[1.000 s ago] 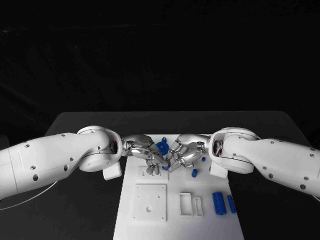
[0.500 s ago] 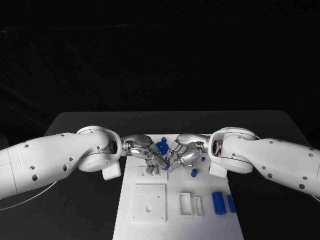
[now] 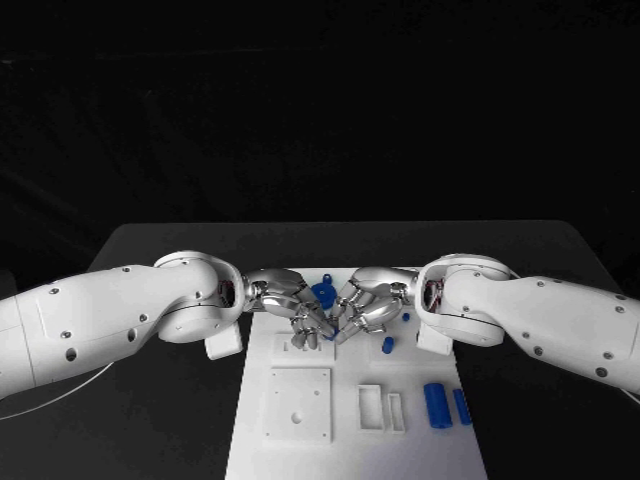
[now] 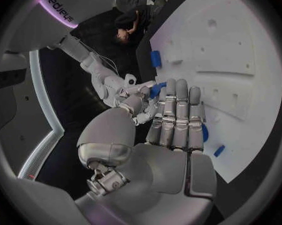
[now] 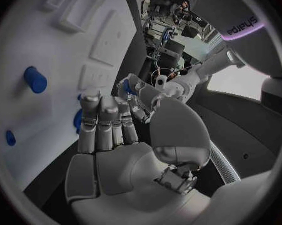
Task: Assemble the parts on the task board
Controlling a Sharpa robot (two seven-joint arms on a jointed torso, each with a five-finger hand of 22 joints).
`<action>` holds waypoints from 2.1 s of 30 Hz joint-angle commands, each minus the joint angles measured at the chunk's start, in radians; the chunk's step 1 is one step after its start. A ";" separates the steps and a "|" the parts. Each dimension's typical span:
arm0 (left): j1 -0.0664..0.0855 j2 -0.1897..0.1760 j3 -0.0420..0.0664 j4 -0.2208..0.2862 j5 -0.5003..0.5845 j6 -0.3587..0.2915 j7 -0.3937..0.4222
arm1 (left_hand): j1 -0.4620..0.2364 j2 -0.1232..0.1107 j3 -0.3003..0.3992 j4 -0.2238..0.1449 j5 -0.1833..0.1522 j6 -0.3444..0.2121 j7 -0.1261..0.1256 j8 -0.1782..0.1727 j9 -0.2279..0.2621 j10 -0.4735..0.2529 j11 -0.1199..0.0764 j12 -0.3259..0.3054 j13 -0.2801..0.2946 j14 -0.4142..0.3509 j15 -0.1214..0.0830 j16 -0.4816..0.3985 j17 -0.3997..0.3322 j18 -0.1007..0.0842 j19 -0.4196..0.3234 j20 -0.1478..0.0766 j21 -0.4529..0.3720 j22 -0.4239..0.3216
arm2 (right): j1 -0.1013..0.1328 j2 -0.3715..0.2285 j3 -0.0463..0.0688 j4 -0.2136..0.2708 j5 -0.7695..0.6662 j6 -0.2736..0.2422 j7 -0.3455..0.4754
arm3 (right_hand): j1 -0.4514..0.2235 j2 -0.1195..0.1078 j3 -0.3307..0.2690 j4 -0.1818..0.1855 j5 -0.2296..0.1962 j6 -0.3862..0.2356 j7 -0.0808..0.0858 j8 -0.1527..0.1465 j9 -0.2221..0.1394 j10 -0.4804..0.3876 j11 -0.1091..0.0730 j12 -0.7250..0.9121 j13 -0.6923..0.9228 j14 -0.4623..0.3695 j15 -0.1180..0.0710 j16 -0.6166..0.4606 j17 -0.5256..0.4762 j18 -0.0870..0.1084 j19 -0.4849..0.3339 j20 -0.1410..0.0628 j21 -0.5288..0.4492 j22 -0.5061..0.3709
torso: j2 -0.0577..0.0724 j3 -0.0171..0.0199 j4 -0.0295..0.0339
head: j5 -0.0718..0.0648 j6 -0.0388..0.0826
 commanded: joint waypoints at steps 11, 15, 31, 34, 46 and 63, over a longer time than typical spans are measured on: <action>0.000 0.013 0.000 0.001 -0.008 0.041 0.001 | -0.012 0.002 0.003 0.025 -0.002 0.013 -0.003 0.012 -0.002 0.017 -0.005 0.004 0.001 0.017 -0.001 0.003 0.006 0.020 0.015 -0.003 0.007 0.000 | 0.000 0.005 0.001 -0.001 -0.005 -0.012 0.003 | -0.003 0.008 0.007 -0.002 0.004 -0.001 0.007 0.003 0.002 -0.007 0.000 0.000 0.001 -0.003 -0.004 -0.001 0.001 0.045 -0.003 -0.001 0.004 0.018 | 0.000 0.0004 -0.0006 | 0.000 -0.002; 0.000 0.014 0.000 -0.001 -0.008 0.040 0.004 | -0.009 0.009 0.005 0.026 0.001 0.019 -0.006 0.015 -0.002 0.023 -0.007 0.006 0.001 0.020 -0.004 0.005 0.008 0.021 0.018 -0.006 0.010 0.001 | 0.000 0.007 0.001 -0.002 -0.004 -0.012 0.003 | -0.003 0.008 0.007 -0.002 0.004 -0.001 0.008 0.003 0.002 -0.007 0.000 0.000 0.001 -0.003 -0.004 0.000 0.001 0.045 -0.003 -0.001 0.004 0.018 | 0.000 0.0004 -0.0004 | -0.001 -0.003; 0.000 0.015 -0.001 -0.010 0.026 -0.008 0.017 | 0.022 0.086 0.008 -0.024 0.046 0.057 -0.020 0.036 0.000 0.065 -0.023 0.013 0.004 0.040 -0.014 0.022 0.021 0.019 0.036 -0.015 0.027 0.009 | 0.000 0.010 0.000 -0.008 0.001 -0.020 -0.001 | -0.005 0.004 0.008 -0.001 0.004 -0.003 0.008 0.002 0.003 -0.008 0.001 0.000 0.002 -0.004 -0.004 0.000 0.001 0.045 -0.003 -0.001 0.004 0.018 | 0.000 0.0008 -0.0010 | -0.002 -0.007; 0.000 0.014 -0.001 -0.014 0.043 -0.016 0.019 | 0.013 0.094 0.003 -0.027 0.066 0.065 -0.024 0.040 0.001 0.074 -0.026 0.014 0.004 0.044 -0.017 0.027 0.024 0.019 0.039 -0.018 0.030 0.010 | 0.000 0.010 0.000 -0.010 0.008 -0.036 -0.001 | -0.006 0.003 0.009 -0.001 0.004 -0.004 0.008 0.002 0.004 -0.008 0.001 0.000 0.002 -0.004 -0.003 -0.001 0.001 0.045 -0.004 -0.001 0.003 0.018 | 0.000 0.0010 -0.0008 | -0.001 -0.008; 0.000 0.019 -0.009 -0.022 0.103 -0.019 0.021 | -0.029 0.124 -0.003 -0.057 0.164 0.083 -0.031 0.049 0.005 0.095 -0.033 0.013 0.005 0.052 -0.025 0.042 0.035 0.015 0.045 -0.027 0.039 0.012 | 0.000 0.007 0.000 -0.016 0.059 -0.145 0.000 | -0.031 -0.016 0.009 0.028 0.005 -0.024 0.017 -0.013 0.001 -0.023 0.009 -0.010 0.000 -0.009 0.004 -0.004 0.000 0.045 -0.006 -0.003 -0.001 0.016 | 0.001 0.0009 -0.0013 | -0.001 -0.010; 0.000 0.011 -0.020 -0.021 0.179 -0.022 0.013 | -0.038 0.130 -0.003 -0.057 0.173 0.084 -0.032 0.049 0.006 0.097 -0.034 0.011 0.004 0.050 -0.025 0.043 0.036 0.014 0.043 -0.027 0.040 0.013 | -0.001 0.000 -0.001 -0.015 0.075 -0.165 0.002 | -0.023 -0.027 0.019 0.039 0.008 -0.048 0.028 -0.032 -0.004 -0.038 0.019 -0.020 -0.005 -0.018 0.013 -0.009 -0.002 0.045 -0.013 -0.012 -0.009 0.014 | 0.000 0.0007 -0.0004 | -0.002 -0.011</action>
